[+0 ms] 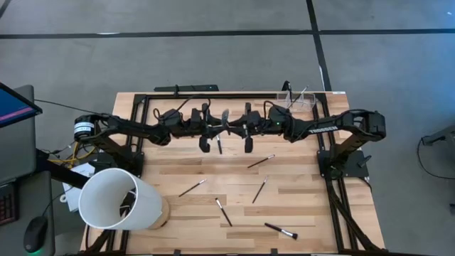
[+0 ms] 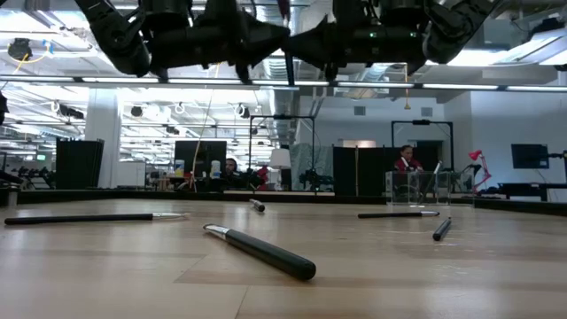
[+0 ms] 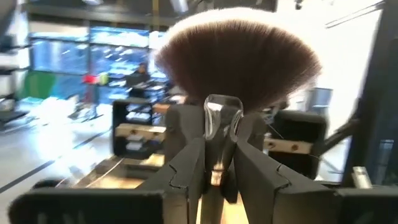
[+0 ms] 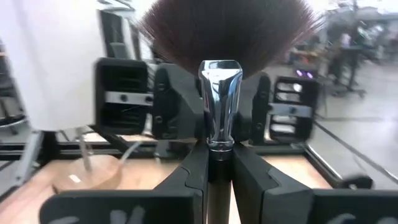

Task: Put items in baskets/containers
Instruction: Put the highlighter brush into the right section of the transparent organizer

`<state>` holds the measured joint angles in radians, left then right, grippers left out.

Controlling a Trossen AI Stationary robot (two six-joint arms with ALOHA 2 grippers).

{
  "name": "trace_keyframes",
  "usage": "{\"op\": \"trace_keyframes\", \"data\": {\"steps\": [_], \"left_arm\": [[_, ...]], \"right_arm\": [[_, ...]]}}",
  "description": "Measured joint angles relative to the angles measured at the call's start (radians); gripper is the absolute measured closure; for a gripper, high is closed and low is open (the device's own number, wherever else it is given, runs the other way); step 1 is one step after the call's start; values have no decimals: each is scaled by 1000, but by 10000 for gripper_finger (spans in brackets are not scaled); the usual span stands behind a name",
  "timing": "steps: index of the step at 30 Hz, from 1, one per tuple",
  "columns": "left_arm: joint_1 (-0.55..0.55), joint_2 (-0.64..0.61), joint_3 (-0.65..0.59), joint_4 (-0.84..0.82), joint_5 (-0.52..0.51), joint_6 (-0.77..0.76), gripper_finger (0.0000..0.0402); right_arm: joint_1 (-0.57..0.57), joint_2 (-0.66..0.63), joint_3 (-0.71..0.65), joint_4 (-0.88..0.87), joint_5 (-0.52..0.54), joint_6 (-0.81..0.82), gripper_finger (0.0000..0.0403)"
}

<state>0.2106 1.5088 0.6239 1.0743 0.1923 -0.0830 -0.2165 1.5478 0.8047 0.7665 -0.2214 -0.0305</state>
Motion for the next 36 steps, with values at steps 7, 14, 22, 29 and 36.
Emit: {"op": "trace_keyframes", "data": {"steps": [7,14,22,29,36], "left_arm": [[62,-92,-61,-22,-37,-13,260],[121,-172,-119,-73,-94,-25,216],[123,-166,-174,-98,-88,-37,220],[122,-165,-201,-99,-88,-34,227],[123,-164,-216,-98,-88,-29,230]], "right_arm": [[-43,-4,-22,7,115,29,369],[-102,-77,-131,55,330,31,366],[-266,-164,-425,335,473,91,366],[-375,-170,-517,345,780,108,366],[-428,-170,-557,327,1079,214,362]]}}
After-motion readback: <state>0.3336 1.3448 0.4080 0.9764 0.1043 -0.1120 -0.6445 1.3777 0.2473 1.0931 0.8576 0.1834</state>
